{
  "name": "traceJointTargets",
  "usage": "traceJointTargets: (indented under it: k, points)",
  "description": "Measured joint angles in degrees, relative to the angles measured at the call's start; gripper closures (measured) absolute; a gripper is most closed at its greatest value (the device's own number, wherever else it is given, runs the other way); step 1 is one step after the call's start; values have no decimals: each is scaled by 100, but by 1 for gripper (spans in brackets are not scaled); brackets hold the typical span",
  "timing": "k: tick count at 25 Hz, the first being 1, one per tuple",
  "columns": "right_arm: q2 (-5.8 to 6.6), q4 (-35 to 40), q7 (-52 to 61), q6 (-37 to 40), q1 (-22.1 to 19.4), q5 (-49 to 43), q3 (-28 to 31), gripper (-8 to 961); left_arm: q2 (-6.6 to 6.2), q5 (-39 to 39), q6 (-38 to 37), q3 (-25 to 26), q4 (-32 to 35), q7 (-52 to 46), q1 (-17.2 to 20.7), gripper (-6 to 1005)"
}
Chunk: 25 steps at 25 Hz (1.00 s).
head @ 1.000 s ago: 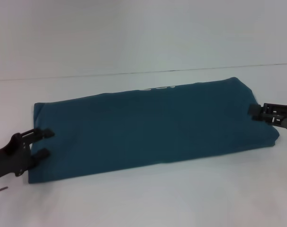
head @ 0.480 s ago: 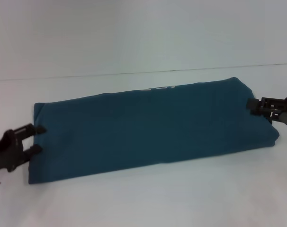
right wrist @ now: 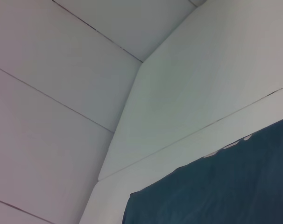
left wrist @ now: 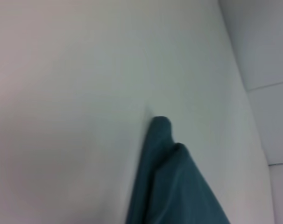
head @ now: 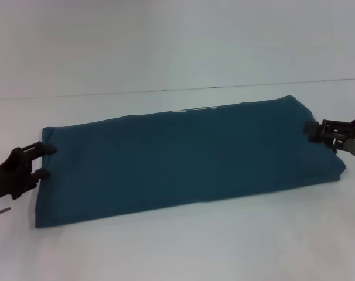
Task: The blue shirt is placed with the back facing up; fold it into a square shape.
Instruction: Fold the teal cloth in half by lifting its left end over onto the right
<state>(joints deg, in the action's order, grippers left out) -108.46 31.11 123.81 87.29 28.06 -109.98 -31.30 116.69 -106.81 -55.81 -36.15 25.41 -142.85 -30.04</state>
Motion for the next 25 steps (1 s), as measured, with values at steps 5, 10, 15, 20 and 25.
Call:
traceJointTargets:
  k: [5, 10, 15, 20, 25]
  points:
    - [0, -5, 9, -11, -50, 12, 9, 466, 23, -15, 77, -5, -143, 29, 19, 326]
    - [0, -19, 24, -56, -48, -13, 10, 466, 26, -133, 114, -6, -193, 37, 6, 310]
    - [4, -74, 28, -65, -47, -15, 10, 466, 27, -143, 7, -7, -53, 62, 19, 293]
    - [15, -79, 29, -64, -49, 8, 10, 466, -72, -324, -661, -15, 481, 326, 83, 277]
    - [17, -80, 29, -65, -11, -8, 10, 466, -198, -1108, -1075, -67, 889, 456, -42, 261]
